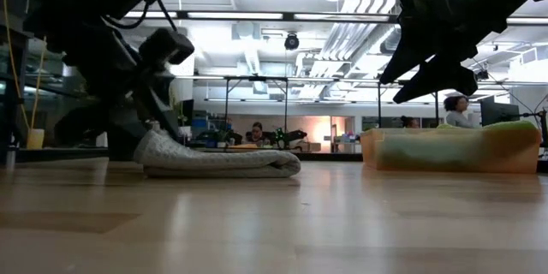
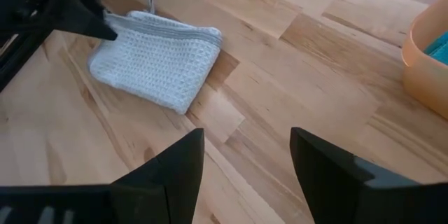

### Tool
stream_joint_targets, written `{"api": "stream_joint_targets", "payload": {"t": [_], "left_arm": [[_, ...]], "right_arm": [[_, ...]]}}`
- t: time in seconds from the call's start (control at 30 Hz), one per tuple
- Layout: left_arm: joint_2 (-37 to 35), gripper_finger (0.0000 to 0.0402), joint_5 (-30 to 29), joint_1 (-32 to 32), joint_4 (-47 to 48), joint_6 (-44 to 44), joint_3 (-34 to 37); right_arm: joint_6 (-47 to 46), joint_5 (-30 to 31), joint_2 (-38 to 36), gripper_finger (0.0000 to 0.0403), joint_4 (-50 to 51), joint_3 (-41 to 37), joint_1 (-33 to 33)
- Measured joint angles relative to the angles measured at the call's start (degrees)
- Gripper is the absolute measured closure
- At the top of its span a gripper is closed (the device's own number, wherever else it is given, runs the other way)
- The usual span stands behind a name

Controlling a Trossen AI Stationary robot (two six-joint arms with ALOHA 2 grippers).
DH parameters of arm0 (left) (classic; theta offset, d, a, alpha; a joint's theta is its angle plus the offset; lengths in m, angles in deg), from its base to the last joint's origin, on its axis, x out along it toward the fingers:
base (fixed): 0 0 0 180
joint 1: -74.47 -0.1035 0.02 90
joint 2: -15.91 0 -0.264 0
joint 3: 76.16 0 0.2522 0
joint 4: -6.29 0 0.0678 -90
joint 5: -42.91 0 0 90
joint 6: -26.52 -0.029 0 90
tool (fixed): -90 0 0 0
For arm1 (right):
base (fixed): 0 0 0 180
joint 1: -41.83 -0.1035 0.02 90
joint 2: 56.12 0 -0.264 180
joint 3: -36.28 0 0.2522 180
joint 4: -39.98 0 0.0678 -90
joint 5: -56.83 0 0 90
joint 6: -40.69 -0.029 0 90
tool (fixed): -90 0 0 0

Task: Fold microfiber towels
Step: Fold the gray microfiber cloth

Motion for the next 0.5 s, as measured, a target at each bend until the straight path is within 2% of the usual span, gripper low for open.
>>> {"api": "stream_joint_targets", "payload": {"t": [0.5], "left_arm": [[-6.3,0.0238,0.5,0.0,-0.6,-0.5,0.0]], "right_arm": [[-0.9,2.5,0.0,0.0199,0.0,0.0,0.0]]}}
